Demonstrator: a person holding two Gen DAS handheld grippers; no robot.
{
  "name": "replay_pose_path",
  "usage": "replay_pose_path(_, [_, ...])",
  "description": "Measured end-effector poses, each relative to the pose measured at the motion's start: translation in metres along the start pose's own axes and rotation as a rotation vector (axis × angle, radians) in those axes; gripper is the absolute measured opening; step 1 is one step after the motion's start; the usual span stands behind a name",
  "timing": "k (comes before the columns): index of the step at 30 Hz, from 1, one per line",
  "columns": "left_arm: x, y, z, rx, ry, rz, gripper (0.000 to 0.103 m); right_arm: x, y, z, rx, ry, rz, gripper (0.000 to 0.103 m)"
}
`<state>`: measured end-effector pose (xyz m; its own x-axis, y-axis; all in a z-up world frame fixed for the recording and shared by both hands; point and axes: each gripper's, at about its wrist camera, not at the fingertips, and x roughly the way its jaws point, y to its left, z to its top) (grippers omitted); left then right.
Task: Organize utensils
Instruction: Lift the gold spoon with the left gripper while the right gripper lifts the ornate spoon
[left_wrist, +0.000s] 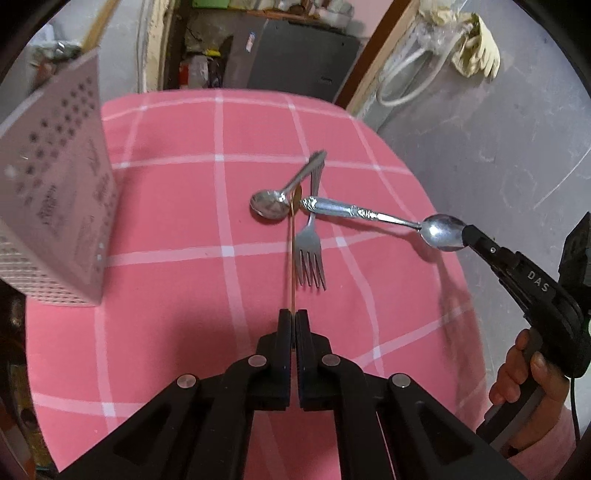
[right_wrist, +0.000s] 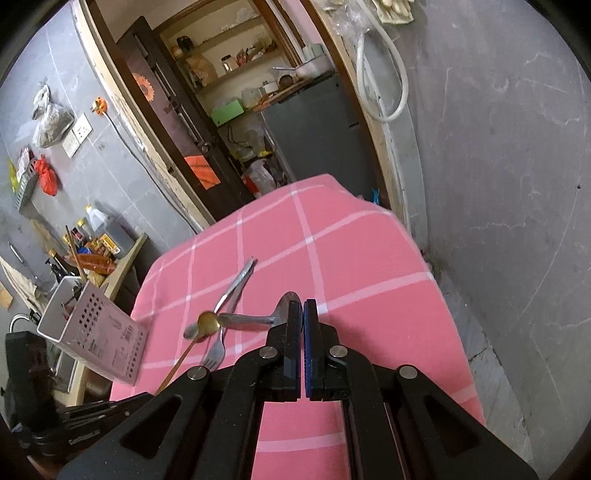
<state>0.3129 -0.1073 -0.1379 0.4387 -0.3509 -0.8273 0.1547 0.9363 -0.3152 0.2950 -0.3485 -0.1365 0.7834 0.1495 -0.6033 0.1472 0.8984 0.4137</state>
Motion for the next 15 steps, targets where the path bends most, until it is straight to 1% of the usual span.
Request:
replay_pose_path(5, [-0.022,0.0,-0.001,0.008,-0.061,0.011,0.003,-0.012,0.004,0.002,-0.018,-0.025,-0.005,0.002])
replay_pose_path(9, [-0.039,-0.001,-0.001,0.006,-0.129,0.015,0.003,-0.024,0.008,0.004,-0.037,-0.053,-0.008,0.002])
replay_pose_path(15, [-0.051,-0.007,0.015,0.005,-0.226,0.003,0.003,-0.042,0.02,0.012,-0.098,-0.098,-0.01,0.002])
